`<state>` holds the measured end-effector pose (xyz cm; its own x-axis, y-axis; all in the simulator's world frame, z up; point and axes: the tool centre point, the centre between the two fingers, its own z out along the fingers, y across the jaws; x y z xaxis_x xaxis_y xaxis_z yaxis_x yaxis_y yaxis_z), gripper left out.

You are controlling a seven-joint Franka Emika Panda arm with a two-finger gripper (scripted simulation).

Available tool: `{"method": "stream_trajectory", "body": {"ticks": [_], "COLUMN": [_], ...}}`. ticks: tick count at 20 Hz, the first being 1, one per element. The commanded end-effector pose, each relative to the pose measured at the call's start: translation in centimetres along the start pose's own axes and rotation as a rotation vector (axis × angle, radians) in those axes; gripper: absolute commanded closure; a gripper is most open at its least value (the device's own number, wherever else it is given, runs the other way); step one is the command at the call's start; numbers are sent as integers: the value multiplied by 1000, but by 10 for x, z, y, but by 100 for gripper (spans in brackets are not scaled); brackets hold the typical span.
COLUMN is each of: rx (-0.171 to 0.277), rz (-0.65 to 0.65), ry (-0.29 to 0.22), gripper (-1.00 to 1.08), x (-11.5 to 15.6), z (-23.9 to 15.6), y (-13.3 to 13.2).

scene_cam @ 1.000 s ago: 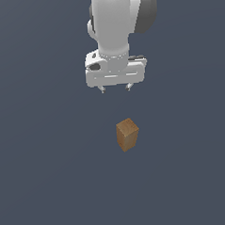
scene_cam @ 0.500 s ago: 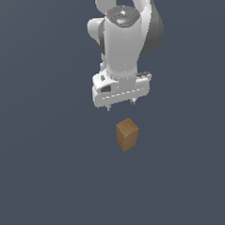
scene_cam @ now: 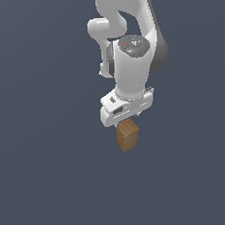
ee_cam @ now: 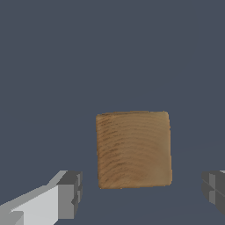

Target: Pick up the object and move it to a goal position.

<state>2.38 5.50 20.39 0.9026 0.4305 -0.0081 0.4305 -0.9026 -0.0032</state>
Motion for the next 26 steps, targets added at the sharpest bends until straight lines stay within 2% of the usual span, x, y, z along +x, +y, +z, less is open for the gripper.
{"method": "stream_trajectory", "body": {"ticks": [1, 10, 20, 26], "rx": [-2, -3, -3, -3], "rz": [-29, -45, -49, -50], "ry": [5, 6, 8, 8], "gripper": [-92, -92, -92, -92], "x": [6, 10, 10, 11], "z": [6, 14, 55, 61], "y": [0, 0, -1, 0]}}
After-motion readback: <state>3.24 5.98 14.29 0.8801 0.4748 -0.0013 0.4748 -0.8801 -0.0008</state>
